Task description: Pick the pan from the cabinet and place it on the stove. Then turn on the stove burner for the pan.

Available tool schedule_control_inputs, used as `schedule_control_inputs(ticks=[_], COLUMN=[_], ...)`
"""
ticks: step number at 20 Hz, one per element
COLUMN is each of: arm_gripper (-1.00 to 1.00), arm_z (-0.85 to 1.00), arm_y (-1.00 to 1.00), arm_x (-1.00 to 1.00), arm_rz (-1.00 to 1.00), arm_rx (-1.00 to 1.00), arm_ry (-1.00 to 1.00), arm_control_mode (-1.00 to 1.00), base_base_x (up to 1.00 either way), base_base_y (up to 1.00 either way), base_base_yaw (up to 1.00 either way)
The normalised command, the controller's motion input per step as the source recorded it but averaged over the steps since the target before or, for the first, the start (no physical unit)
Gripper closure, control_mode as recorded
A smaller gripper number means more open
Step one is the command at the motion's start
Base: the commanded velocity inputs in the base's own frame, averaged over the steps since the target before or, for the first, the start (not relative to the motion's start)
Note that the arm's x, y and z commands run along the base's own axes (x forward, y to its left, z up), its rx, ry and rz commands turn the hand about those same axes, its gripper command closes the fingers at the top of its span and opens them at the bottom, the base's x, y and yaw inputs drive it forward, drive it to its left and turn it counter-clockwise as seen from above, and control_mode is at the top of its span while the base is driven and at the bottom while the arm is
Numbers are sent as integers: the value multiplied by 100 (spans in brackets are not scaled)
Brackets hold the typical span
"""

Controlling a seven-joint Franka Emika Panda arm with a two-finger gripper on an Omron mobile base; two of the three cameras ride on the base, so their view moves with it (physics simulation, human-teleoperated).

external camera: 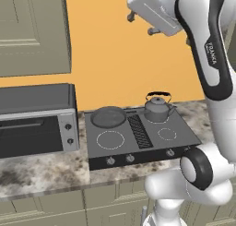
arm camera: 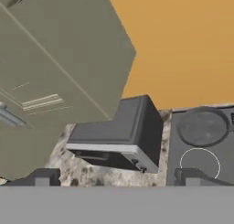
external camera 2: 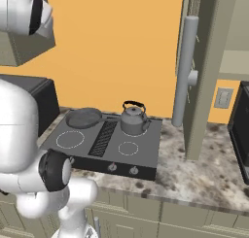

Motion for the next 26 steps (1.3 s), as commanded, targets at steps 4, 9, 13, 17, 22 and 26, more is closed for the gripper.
schedule_control_inputs(ticks=[4,9,13,17,22,26], arm_gripper=[-100,-100,-100,-100,-100,-100], arm_z=[-100,-100,-100,-100,-88,-75], arm_y=[3,0,-7,-8,-1,-4], arm_x=[-3,8,5,0,-7,0], arm_rz=[3,8,15,16,11,3], arm_rx=[-47,-31,-19,-18,-12,-6], arm_ry=[11,-7,-14,-8,1,5], arm_control_mode=[-100,-100,-100,-100,-100,-100], base_base_x=[0,0,0,0,0,0], base_base_y=[0,0,0,0,0,0], base_base_yaw=[0,0,0,0,0,0])
